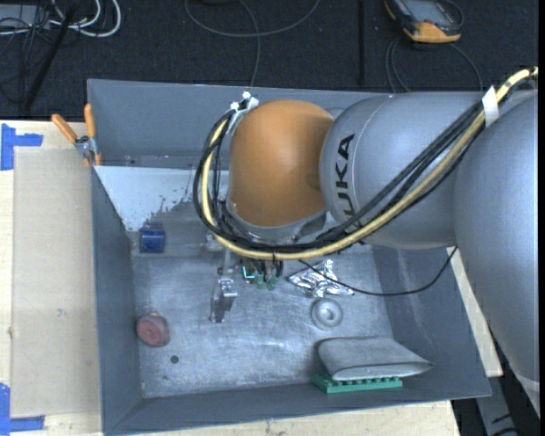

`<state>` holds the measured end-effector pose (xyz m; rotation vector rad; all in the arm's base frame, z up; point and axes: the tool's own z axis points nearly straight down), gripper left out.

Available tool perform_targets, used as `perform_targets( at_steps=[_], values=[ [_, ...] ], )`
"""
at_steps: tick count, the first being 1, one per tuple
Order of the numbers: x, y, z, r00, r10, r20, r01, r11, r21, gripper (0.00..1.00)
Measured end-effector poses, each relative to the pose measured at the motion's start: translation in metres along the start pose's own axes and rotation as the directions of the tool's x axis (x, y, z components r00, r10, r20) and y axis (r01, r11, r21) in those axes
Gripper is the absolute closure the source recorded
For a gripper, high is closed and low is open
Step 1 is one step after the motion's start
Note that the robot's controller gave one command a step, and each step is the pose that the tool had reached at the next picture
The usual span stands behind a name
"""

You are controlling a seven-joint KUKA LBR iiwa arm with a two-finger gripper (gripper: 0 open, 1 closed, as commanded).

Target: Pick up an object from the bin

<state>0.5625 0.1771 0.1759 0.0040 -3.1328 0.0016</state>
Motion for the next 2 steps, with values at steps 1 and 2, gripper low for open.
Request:
perform_targets(
  at_steps=[1,2],
  values=[
    [-0.027,-0.067,0.034,0.991,-0.135,0.005,0.135,0.991,0.001,0.0],
    [-0.014,-0.121,-0.03,0.997,-0.078,0.013,0.078,0.997,0.002,0.0]
  ],
)
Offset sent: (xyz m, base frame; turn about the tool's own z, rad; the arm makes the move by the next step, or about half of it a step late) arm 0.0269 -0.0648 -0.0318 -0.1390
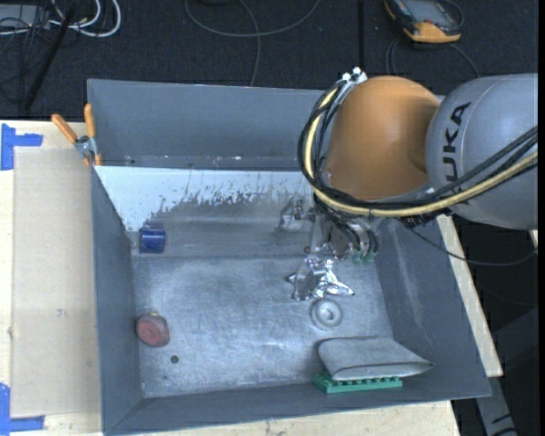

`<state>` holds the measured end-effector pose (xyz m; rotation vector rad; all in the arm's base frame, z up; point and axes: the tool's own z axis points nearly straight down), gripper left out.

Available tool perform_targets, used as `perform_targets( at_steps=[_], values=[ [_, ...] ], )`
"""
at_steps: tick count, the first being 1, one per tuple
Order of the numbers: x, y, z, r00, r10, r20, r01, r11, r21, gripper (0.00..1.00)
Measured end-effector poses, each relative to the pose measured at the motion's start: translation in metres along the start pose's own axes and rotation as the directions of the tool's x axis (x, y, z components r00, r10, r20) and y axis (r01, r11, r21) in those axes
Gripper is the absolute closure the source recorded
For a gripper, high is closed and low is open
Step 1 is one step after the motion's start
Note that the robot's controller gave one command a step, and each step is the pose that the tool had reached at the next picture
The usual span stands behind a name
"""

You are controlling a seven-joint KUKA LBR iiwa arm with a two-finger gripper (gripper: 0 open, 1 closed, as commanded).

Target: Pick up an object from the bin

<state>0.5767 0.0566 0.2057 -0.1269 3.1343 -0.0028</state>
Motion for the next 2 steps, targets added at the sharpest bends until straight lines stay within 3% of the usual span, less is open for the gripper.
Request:
perform_targets(
  at_steps=[1,2],
  values=[
    [0.0014,-0.0436,0.0843,0.999,0.037,-0.014,-0.037,0.999,0.0,0.0],
    [-0.0007,-0.0418,0.0798,0.999,0.036,-0.006,-0.037,0.999,-0.003,1.0]
  ],
)
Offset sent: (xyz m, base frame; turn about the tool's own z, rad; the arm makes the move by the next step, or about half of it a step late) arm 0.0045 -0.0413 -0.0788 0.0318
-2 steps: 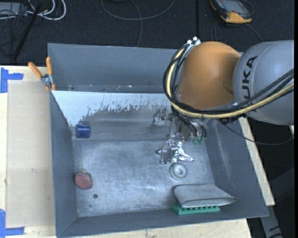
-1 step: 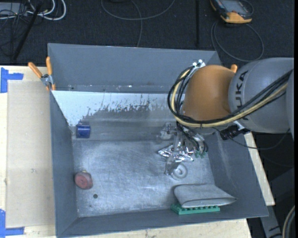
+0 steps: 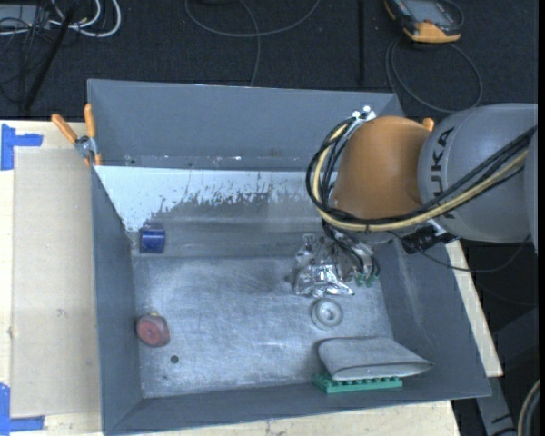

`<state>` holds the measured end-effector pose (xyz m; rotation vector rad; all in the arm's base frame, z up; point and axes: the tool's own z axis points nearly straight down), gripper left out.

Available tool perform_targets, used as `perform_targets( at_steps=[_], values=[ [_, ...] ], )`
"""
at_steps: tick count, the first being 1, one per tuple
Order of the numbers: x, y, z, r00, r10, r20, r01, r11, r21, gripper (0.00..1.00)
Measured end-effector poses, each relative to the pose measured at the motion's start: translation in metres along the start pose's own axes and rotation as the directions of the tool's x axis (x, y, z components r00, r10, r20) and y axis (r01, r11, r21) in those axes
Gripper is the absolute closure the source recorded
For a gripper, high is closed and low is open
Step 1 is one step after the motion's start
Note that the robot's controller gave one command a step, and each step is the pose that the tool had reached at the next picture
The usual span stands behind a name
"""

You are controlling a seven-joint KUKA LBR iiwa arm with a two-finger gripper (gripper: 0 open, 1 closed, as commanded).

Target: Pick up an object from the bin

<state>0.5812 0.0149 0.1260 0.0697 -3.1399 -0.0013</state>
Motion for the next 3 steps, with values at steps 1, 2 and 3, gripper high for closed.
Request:
perform_targets(
  at_steps=[1,2,3],
  values=[
    [0.0,0.0,0.0,1.0,0.001,0.0,-0.001,1.0,0.0,0.0],
    [-0.02,-0.056,0.05,0.995,-0.099,-0.006,0.099,0.995,-0.012,0.0],
    [-0.021,-0.058,0.046,0.995,-0.101,-0.004,0.101,0.995,-0.006,1.0]
  ],
)
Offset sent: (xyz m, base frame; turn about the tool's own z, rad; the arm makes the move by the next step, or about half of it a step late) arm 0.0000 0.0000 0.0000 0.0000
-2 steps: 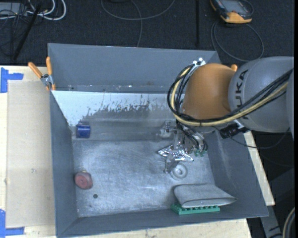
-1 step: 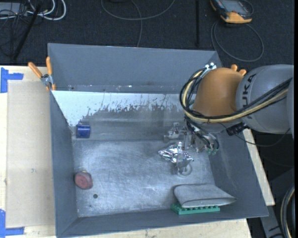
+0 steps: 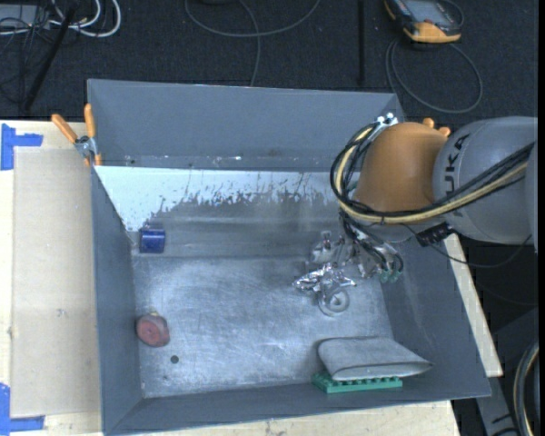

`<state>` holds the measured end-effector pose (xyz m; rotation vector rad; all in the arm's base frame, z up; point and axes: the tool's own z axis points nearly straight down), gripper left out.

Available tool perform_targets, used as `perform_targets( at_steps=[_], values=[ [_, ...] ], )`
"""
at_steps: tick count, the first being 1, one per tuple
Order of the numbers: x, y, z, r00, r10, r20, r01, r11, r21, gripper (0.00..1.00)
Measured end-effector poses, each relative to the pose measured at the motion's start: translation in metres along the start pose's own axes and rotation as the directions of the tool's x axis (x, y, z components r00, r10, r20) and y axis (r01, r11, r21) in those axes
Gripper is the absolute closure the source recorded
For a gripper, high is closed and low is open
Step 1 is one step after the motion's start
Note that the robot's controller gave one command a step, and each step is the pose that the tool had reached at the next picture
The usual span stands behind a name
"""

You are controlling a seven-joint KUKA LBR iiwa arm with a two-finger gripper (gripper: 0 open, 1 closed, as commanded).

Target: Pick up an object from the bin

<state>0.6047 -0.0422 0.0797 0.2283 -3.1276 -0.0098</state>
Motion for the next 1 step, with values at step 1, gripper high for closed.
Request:
perform_targets(
  at_steps=[1],
  values=[
    [0.0002,-0.0164,-0.1308,1.0,-0.005,0.014,0.005,1.0,0.009,1.0]
  ],
)
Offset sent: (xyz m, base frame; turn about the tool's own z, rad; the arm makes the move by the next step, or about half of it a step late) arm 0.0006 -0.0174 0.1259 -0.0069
